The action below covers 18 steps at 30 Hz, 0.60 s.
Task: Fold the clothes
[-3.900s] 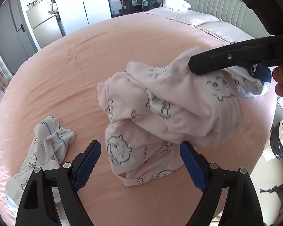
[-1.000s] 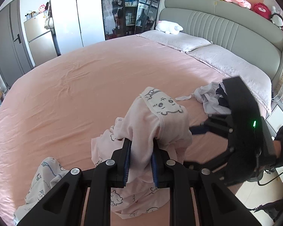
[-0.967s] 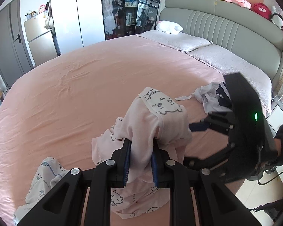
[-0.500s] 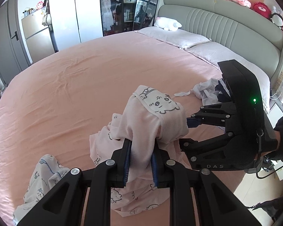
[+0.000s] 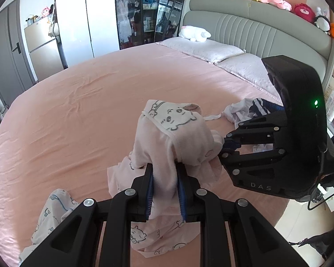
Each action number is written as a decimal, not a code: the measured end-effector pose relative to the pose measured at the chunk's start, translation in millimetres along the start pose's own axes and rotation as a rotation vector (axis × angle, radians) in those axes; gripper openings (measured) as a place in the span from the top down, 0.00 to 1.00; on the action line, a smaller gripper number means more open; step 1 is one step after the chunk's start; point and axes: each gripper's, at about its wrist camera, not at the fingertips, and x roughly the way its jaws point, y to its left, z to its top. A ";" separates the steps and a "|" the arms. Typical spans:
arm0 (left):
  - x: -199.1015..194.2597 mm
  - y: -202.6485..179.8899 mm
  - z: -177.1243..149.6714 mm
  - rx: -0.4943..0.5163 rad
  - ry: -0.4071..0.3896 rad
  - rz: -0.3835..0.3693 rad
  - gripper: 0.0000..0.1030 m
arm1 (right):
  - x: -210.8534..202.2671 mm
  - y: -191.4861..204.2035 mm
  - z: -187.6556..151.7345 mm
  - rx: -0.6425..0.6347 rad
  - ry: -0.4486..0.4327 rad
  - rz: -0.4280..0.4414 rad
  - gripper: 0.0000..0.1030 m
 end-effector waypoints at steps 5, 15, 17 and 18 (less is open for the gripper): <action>-14.5 2.0 8.8 0.000 -0.034 -0.011 0.84 | -22.0 2.6 8.2 0.001 -0.031 0.004 0.92; -23.7 5.6 15.9 -0.017 -0.045 -0.052 0.88 | -48.3 17.5 27.1 -0.011 -0.079 0.029 0.92; -26.3 6.8 16.9 -0.028 -0.048 -0.066 0.88 | -46.6 18.8 33.0 -0.005 -0.085 0.026 0.92; -28.1 8.0 18.2 -0.038 -0.050 -0.078 0.88 | -48.6 19.4 34.7 -0.002 -0.092 0.027 0.92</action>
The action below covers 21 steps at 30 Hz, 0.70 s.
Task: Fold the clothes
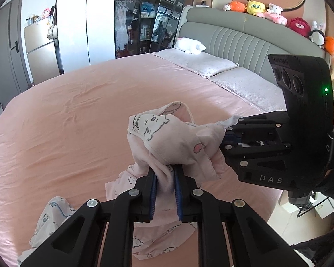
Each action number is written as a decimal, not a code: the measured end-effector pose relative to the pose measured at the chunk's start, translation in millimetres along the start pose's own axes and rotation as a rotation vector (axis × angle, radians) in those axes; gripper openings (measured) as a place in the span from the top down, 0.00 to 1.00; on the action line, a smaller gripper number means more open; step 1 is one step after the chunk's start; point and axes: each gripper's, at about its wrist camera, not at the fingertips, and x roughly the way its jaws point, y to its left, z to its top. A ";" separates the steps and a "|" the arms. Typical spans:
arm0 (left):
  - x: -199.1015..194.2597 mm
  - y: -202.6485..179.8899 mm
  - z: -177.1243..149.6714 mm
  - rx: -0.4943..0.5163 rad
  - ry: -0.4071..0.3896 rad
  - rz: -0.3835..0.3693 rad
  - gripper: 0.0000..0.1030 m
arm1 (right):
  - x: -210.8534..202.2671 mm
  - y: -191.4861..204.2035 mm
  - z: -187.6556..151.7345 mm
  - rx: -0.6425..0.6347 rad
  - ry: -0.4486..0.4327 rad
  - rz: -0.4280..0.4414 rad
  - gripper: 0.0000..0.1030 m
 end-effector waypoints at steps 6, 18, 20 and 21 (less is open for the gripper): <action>-20.2 -4.4 12.1 -0.031 -0.031 -0.076 0.88 | -25.1 10.7 13.0 -0.026 -0.050 0.002 0.92; -50.5 -21.5 34.2 -0.001 -0.099 -0.126 0.88 | -70.7 29.1 38.6 -0.053 -0.086 0.002 0.92; -54.1 -23.2 37.8 -0.009 -0.108 -0.137 0.88 | -76.6 31.0 41.3 -0.053 -0.081 -0.006 0.92; -56.7 -24.4 39.6 -0.007 -0.115 -0.139 0.88 | -80.4 31.9 42.9 -0.054 -0.089 -0.008 0.92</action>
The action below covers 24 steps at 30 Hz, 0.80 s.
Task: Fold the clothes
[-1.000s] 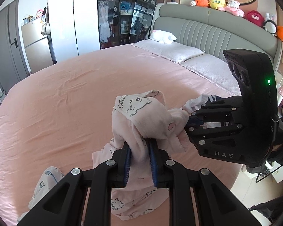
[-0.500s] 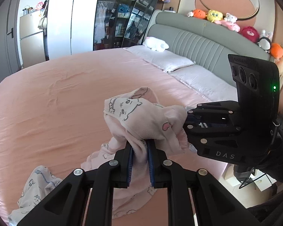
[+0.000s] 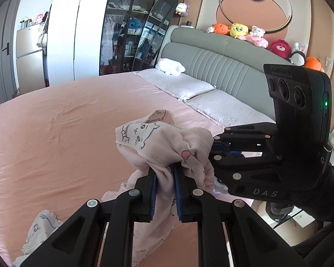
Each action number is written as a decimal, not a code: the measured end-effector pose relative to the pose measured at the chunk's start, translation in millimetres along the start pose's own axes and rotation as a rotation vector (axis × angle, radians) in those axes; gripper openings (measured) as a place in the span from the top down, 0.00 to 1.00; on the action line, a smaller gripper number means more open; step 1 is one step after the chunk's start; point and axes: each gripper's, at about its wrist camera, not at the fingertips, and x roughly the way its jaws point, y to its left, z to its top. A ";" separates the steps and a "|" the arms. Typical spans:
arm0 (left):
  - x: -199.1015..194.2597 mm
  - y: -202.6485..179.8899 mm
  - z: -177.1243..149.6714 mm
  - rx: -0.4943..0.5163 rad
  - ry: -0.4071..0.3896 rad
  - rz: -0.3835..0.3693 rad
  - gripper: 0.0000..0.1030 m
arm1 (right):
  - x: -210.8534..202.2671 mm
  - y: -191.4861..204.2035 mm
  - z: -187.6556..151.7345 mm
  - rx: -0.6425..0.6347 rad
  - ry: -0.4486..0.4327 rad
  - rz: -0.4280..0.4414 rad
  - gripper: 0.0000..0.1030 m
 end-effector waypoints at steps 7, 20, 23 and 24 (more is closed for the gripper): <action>-25.6 -17.9 22.2 0.045 -0.068 -0.030 0.89 | -39.6 4.0 20.9 -0.005 -0.063 -0.004 0.92; -27.1 -39.3 29.9 0.095 -0.046 -0.028 0.89 | -65.3 18.3 32.3 -0.054 -0.054 -0.067 0.92; -6.0 -33.4 18.9 0.074 0.017 -0.024 0.89 | -38.0 9.3 18.9 -0.030 0.018 -0.064 0.92; 1.8 -30.4 15.0 0.065 0.039 -0.022 0.89 | -28.7 5.8 14.7 -0.023 0.042 -0.059 0.92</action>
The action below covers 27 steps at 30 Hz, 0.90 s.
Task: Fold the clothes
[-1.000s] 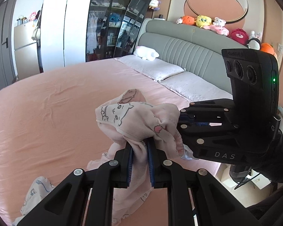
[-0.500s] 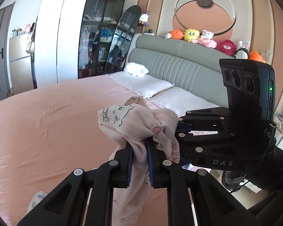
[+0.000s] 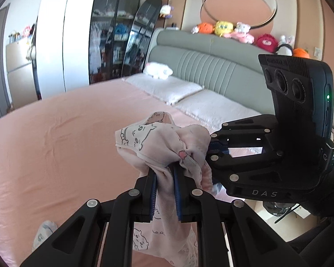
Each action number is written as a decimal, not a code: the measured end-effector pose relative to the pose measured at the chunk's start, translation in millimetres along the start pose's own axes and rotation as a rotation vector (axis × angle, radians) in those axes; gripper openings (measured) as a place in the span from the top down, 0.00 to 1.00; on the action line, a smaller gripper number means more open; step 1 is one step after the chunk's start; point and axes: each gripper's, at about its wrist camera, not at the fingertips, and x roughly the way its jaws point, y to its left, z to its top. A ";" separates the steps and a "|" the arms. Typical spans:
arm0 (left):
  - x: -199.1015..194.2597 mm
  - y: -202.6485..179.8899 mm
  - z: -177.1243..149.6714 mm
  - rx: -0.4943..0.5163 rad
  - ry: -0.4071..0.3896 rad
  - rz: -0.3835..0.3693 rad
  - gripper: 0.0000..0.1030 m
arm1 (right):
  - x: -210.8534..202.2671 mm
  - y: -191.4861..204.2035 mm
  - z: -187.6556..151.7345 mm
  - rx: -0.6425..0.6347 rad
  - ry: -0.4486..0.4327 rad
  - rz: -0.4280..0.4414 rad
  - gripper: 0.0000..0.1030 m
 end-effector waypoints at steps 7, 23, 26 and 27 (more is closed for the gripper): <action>41.4 16.5 -19.9 -0.039 0.102 0.018 0.89 | 49.2 -20.1 -23.0 0.042 0.110 0.026 0.92; 89.9 58.5 -38.8 -0.093 0.212 0.105 0.89 | 114.9 -24.9 -55.0 0.004 0.203 -0.017 0.92; 100.4 66.2 -39.1 -0.094 0.231 0.130 0.89 | 128.7 -27.6 -54.7 0.003 0.218 -0.028 0.92; 103.6 68.4 -39.5 -0.091 0.237 0.140 0.89 | 133.0 -29.3 -54.7 0.004 0.225 -0.034 0.92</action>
